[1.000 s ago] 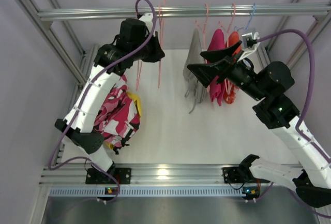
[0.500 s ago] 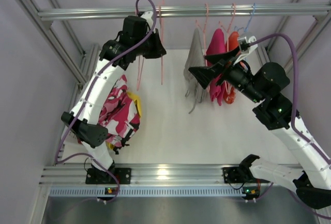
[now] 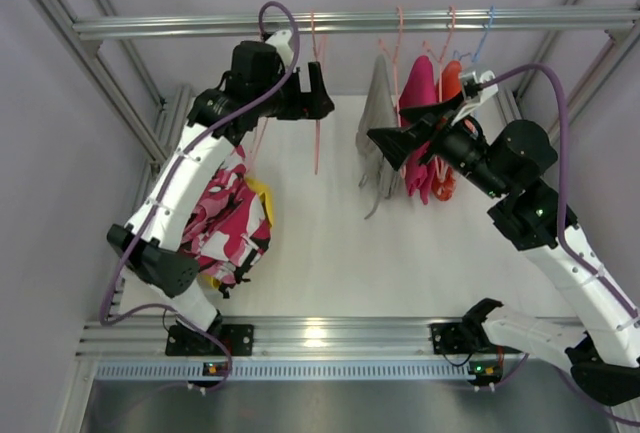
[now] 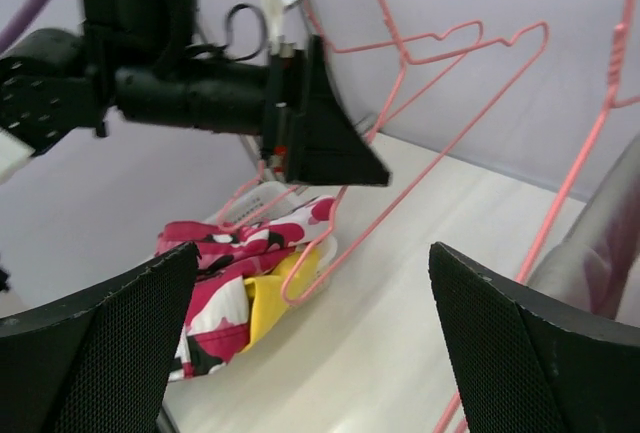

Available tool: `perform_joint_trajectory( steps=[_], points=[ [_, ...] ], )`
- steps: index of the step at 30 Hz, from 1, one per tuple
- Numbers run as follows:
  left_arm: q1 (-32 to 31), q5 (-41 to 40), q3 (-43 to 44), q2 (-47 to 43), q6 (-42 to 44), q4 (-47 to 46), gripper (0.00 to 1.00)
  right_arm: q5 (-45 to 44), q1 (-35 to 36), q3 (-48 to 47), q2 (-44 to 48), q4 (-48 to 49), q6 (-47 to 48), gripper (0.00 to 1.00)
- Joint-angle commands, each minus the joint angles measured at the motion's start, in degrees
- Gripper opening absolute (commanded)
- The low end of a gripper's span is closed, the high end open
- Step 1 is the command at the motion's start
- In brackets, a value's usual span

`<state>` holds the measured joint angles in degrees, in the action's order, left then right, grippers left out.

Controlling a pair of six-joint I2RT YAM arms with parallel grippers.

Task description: Remove the trousers from the hanger

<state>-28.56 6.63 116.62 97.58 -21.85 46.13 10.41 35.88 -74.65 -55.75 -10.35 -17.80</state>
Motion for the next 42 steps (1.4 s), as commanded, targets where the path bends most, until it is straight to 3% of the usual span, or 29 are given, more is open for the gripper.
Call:
perform_joint_trajectory(
  steps=[1, 5, 9, 12, 15, 23, 34, 42],
  points=[
    [0.2, 2.9, -5.7, -11.2, 2.9, -14.6, 0.99, 0.5, -3.7, -0.6, 0.1, 0.0, -1.4, 0.95],
    [0.1, 4.4, -10.3, -20.4, 7.8, -21.1, 0.99, 7.3, -10.1, -1.3, -0.5, -0.2, -4.5, 0.89],
    [0.1, 7.3, -11.1, -26.9, 16.8, -20.8, 0.99, 18.8, -15.9, -5.4, -4.8, -2.2, -7.0, 0.84],
    [0.1, 6.5, -12.3, -28.5, 21.1, -16.6, 0.99, 28.0, -19.8, -7.2, -9.0, -1.0, -13.2, 0.72],
    [0.2, 6.1, -16.9, -31.4, 24.5, -14.8, 0.99, 31.1, -20.8, -8.2, -12.6, 1.2, -16.1, 0.58],
    [0.1, 2.2, -20.3, -36.6, 24.9, -15.5, 0.99, 25.2, -21.5, -8.8, -17.4, 3.4, -16.4, 0.54],
    [0.2, 1.9, -23.3, -38.1, 24.5, -16.1, 0.99, 23.9, -21.4, -9.2, -13.5, 2.6, -12.4, 0.56],
    [0.1, 1.5, -23.4, -38.5, 25.6, -16.9, 0.99, 15.1, -20.5, -8.6, -14.8, -0.6, -8.7, 0.58]
  ],
)
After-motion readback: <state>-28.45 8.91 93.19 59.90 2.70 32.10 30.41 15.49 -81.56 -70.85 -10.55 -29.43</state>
